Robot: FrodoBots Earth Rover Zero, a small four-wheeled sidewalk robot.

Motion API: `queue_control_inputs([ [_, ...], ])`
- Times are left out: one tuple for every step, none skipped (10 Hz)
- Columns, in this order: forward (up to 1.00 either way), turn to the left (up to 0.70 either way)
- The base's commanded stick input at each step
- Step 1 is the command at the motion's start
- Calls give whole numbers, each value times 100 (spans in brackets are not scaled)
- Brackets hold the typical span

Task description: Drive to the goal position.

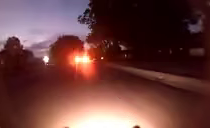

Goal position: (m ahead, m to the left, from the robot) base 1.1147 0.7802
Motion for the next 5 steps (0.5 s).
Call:
queue_control_inputs([
  [70,0],
  [70,0],
  [70,0],
  [70,0],
  [70,0],
])
